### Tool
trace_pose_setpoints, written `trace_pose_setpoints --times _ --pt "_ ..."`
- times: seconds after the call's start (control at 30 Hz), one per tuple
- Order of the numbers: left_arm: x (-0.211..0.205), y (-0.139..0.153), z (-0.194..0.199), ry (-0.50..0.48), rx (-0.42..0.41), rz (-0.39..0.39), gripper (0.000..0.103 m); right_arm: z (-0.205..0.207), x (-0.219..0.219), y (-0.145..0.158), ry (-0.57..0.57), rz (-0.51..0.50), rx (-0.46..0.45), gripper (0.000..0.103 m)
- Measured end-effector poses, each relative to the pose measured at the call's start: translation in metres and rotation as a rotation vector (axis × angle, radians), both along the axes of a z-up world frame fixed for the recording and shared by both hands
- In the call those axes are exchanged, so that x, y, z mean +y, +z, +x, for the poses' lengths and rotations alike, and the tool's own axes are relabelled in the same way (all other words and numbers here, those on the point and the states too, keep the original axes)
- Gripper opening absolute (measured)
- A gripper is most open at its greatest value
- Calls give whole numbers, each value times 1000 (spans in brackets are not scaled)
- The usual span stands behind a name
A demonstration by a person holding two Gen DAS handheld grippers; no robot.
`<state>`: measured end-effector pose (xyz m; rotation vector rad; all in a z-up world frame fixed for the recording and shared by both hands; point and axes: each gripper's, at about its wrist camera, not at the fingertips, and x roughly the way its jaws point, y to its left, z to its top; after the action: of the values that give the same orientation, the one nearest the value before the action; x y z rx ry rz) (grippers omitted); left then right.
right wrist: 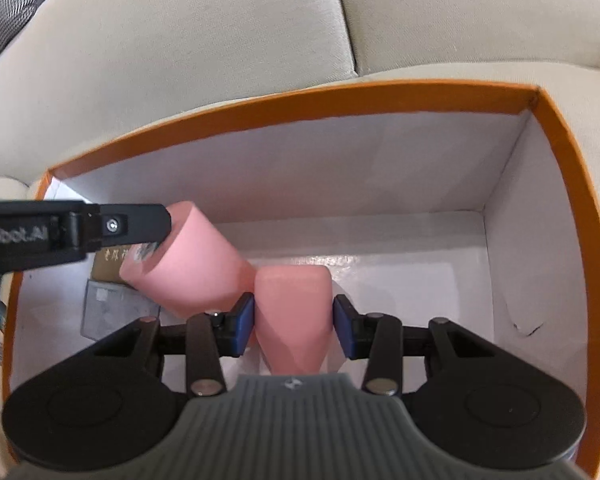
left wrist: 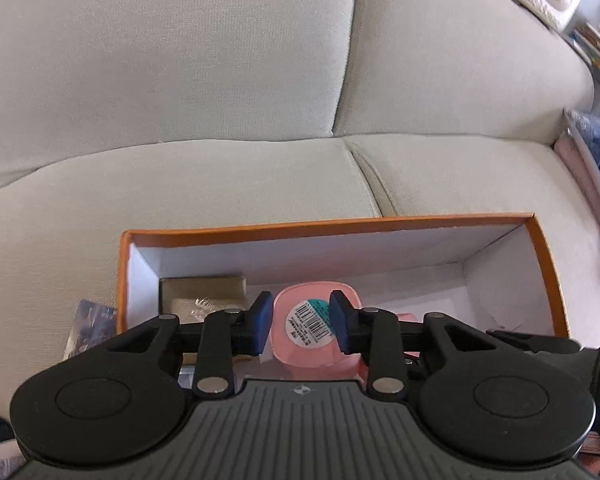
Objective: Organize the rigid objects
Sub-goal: 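Carry the pink container and pink bottle into the orange shoebox with both tools, then lower the pink container into the shoebox and open the left tool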
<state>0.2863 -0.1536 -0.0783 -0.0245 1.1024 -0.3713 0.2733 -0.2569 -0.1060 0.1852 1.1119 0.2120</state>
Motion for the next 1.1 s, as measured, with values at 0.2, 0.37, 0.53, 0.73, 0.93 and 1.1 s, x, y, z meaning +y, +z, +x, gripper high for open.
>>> trace_pose_setpoints --times 0.2,0.37,0.53,0.73,0.93,1.1 --pt "10 13 -27 -95 10 12 39 -2 5 6 -7 8 5 44" --pt "14 -4 -37 -120 90 64 39 -8 10 7 8 -8 5 44" --pt "15 -11 -49 -143 112 92 35 -25 9 11 23 -15 4 44" --pt "13 -9 -45 -156 66 63 28 -13 9 15 55 -22 -23 44" --pt "2 -1 -33 -183 -15 54 26 -20 7 15 63 -18 5 44" --pt "-12 1 -20 -214 -70 20 27 -27 -1 13 69 13 46 44"
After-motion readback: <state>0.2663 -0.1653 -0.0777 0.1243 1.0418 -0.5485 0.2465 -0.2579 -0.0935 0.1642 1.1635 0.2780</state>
